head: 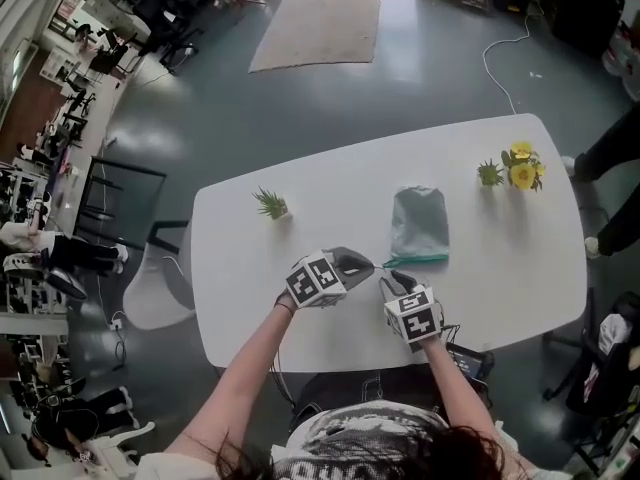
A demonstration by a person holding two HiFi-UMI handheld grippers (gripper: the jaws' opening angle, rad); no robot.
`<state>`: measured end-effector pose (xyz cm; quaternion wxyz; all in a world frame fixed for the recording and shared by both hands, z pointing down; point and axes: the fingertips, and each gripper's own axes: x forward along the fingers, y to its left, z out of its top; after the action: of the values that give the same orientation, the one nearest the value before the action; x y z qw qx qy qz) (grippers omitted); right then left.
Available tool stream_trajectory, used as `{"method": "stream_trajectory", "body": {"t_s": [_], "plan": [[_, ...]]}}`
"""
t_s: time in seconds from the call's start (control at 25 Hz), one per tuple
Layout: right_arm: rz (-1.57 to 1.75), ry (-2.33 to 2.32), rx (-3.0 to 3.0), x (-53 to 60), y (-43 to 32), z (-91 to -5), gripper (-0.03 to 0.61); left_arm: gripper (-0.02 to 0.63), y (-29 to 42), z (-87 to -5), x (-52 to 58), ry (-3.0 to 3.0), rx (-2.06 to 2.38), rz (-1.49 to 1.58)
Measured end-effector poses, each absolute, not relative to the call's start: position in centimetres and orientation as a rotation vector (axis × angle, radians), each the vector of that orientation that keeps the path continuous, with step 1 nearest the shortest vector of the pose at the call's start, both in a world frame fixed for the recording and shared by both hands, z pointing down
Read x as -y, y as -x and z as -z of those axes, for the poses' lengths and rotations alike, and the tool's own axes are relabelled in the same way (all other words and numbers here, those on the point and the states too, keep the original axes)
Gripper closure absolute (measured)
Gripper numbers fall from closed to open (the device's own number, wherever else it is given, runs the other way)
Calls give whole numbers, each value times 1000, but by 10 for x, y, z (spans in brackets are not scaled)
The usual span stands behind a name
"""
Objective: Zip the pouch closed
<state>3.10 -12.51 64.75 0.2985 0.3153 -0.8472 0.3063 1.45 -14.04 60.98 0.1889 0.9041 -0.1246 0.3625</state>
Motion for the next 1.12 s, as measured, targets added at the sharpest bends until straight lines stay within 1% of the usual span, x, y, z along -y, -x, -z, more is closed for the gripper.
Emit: {"method": "stream_trajectory", "body": {"t_s": [0.12, 0.16, 0.24, 0.64, 0.92, 1.12], "plan": [[-833, -863, 2249, 134, -25, -652, 477, 601, -15, -608, 139, -2543, 354, -1011], [-850, -877, 2249, 136, -24, -652, 493, 601, -15, -608, 139, -2542, 359, -1008], [-888, -903, 2248, 137, -26, -652, 557, 601, -15, -608, 138, -2540, 371, -997], [-915, -915, 2271, 125, -19, -643, 575, 601, -12, -603, 131, -2560, 384, -951], [-891, -900, 2226, 105, -23, -646, 575, 600, -4, -621, 121, -2582, 381, -1048], [-890, -913, 2197, 94, -29, -645, 577, 598, -9, -627, 108, -2585, 296, -1052]]}}
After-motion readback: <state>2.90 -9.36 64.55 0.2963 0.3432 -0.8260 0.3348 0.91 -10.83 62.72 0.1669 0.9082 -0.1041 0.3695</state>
